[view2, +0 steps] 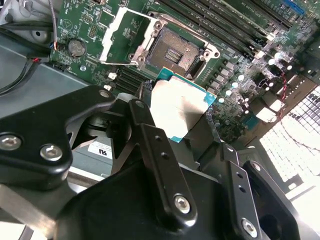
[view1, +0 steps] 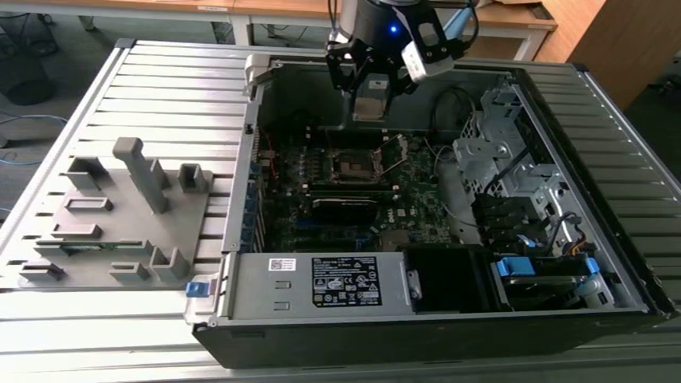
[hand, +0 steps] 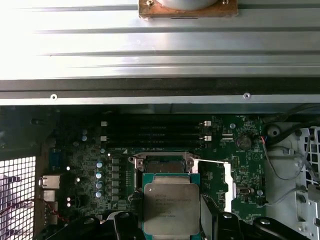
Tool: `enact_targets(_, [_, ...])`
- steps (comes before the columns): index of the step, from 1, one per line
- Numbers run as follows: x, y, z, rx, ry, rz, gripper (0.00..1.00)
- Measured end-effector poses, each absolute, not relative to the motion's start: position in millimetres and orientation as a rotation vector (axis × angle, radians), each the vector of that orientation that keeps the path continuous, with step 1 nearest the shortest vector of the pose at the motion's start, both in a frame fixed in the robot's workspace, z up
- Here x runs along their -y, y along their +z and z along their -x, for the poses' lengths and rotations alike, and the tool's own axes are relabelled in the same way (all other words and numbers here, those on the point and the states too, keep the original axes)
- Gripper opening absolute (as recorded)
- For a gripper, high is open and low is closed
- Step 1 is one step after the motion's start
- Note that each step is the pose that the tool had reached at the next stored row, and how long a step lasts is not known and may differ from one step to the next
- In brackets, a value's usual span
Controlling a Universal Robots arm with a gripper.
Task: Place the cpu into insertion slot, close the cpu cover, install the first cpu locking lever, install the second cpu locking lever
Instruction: 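Place the cpu into insertion slot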
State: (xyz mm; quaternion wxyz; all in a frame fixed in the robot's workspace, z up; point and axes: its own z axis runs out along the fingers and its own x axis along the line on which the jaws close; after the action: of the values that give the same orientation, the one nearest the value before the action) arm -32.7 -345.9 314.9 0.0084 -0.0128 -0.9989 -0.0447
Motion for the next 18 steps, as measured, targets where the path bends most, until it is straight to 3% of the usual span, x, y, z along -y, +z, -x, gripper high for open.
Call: enact_targets(18, [345.9, 312.0, 32.7, 3.122, -0.14, 0.04, 0.54])
